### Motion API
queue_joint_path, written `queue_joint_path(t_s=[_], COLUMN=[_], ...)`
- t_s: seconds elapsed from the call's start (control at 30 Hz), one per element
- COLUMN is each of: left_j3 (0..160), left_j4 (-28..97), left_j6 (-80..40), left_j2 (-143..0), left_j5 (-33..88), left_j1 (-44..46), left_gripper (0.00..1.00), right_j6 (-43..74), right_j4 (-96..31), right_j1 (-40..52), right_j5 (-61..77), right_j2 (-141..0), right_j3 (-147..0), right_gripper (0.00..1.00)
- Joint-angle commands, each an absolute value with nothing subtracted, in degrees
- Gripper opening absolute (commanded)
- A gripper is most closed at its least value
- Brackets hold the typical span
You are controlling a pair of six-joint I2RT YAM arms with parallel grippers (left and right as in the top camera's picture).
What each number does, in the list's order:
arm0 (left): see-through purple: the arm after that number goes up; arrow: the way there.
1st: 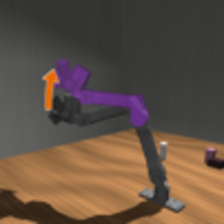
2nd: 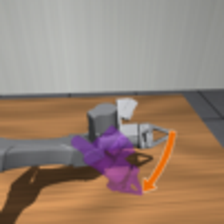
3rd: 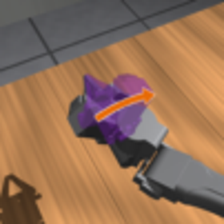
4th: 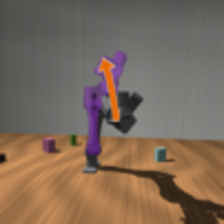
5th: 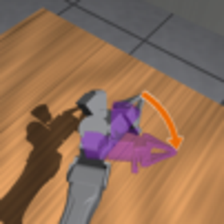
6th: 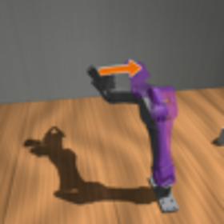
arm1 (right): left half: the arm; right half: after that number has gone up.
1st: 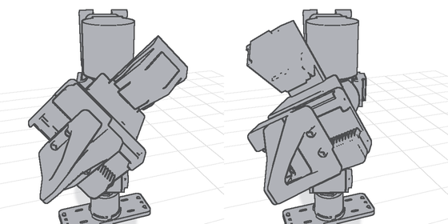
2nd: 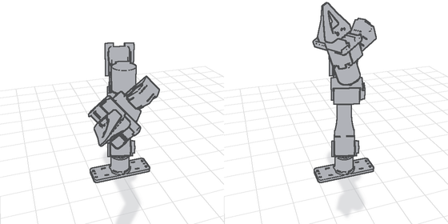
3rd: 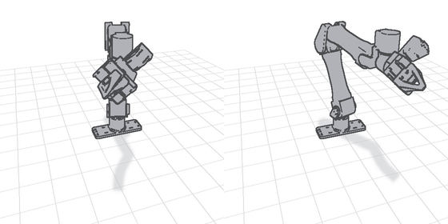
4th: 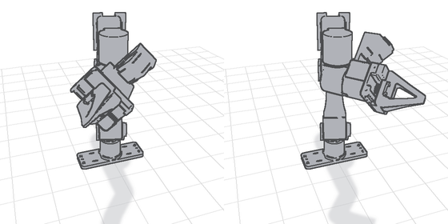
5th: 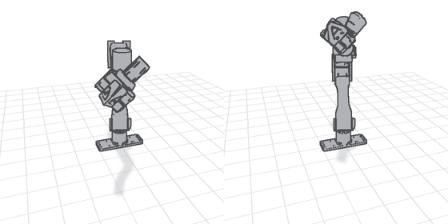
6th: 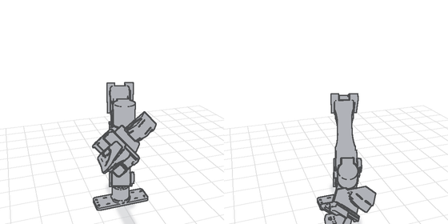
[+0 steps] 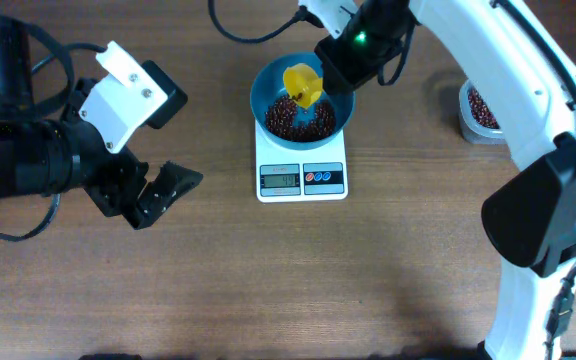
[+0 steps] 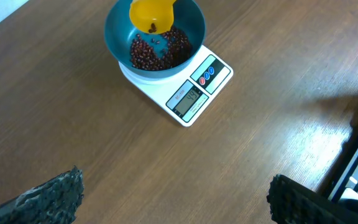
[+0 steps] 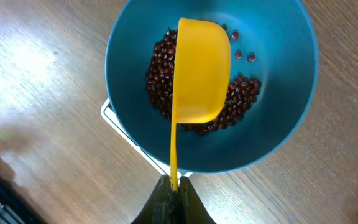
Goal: Scoop item into bowl and weigh 50g on scale
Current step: 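Shake the scoop over the bowl to empty remaining beans, then lift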
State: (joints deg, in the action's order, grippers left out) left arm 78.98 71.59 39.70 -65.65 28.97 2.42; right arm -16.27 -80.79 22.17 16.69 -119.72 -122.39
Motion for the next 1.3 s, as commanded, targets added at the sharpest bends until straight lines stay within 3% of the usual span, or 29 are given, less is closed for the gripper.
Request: queue_joint_path(t_s=[0.0,0.27,1.27], left_j3=[79.5,79.5,79.5], left_j4=[71.7,71.7,71.7], left_j6=[40.8,40.8,40.8], left_j2=[-65.7,-65.7,-65.7], left_j5=[30.0,30.0,30.0], left_j1=[2.5,2.5,2.5], left_gripper=[0.99,0.99,0.99], right_j6=[-15.8,-16.2,-15.7], right_j4=[-80.8,-81.1,-81.3], right_j1=[20.9,22.1,25.0], right_j5=[19.1,11.5,6.8], right_j2=[-118.0,-117.9,-117.3], right_j3=[-123.3,-123.3,-123.7], right_gripper=[0.04,0.04,0.04])
